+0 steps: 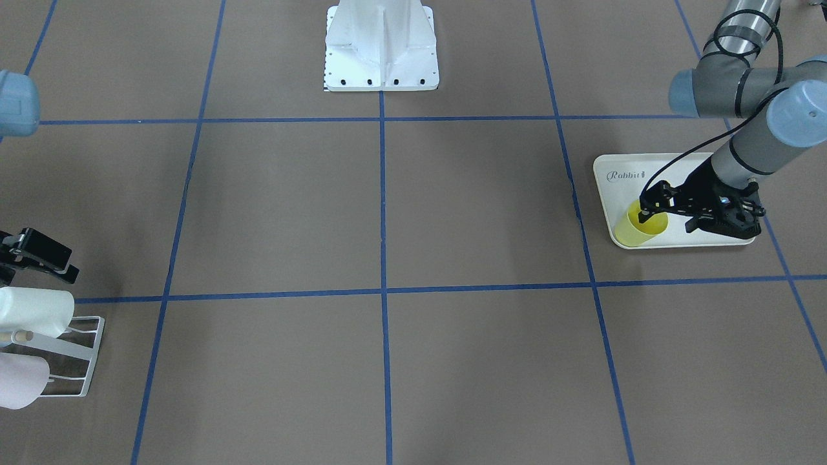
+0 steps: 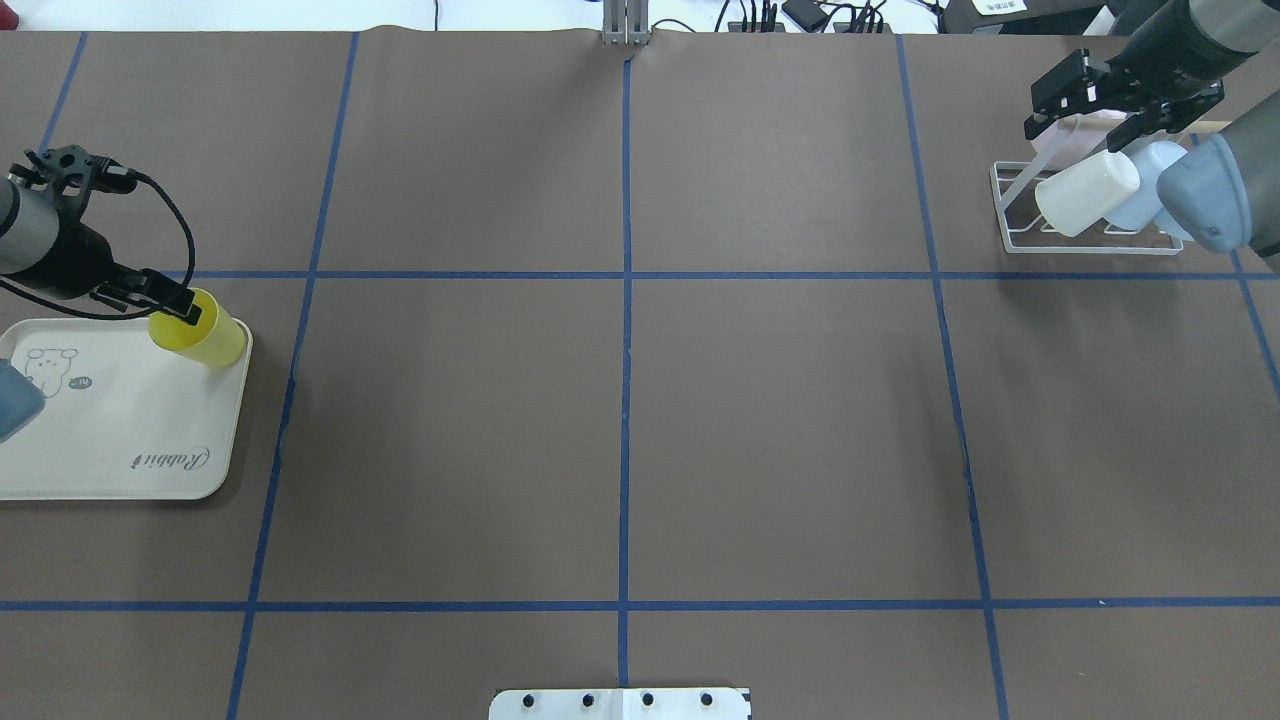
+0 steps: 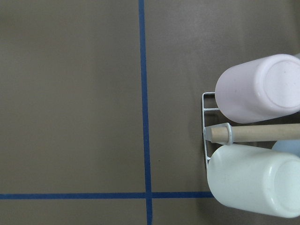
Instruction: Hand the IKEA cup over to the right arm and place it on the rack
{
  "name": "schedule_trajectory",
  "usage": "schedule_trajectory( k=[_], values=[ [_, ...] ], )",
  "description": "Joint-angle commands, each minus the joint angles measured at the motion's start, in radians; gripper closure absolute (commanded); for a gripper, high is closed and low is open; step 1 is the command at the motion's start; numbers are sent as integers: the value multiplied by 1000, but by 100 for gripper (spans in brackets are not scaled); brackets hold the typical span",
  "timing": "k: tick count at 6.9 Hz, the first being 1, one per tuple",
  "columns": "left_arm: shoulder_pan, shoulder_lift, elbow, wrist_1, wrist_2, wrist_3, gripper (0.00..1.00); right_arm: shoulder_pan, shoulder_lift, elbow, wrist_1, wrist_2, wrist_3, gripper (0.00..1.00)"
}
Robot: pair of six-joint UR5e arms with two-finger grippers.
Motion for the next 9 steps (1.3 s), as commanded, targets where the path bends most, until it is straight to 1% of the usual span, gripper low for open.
schedule_trajectory(
  k=[1,2,3,4,5,6,7,8,9],
  values=[
    [2,8,-5,-1,-5,-3,27,-1,-10,16,0,0,0,0],
    [3,7,-3,-1,-6,-4,45,0,-10,14,0,-1,0,0],
    [3,7,-3,-1,-6,-4,71,-3,-12,14,0,-1,0,0],
    [3,7,-3,-1,1,-3,95,-5,-12,14,0,-3,0,0],
    [2,8,-8,-1,5,-1,100,-5,-12,11,0,-4,0,0],
    [-3,13,-32,0,8,-3,100,-6,-12,13,0,-6,0,0],
    [-11,40,-91,8,9,-7,100,-6,-12,14,0,-4,2,0],
    [-46,83,-177,17,8,-9,100,-6,-10,14,0,-6,2,0],
    [-73,91,-269,85,3,-10,100,-8,-10,16,0,-6,2,0]
  ],
)
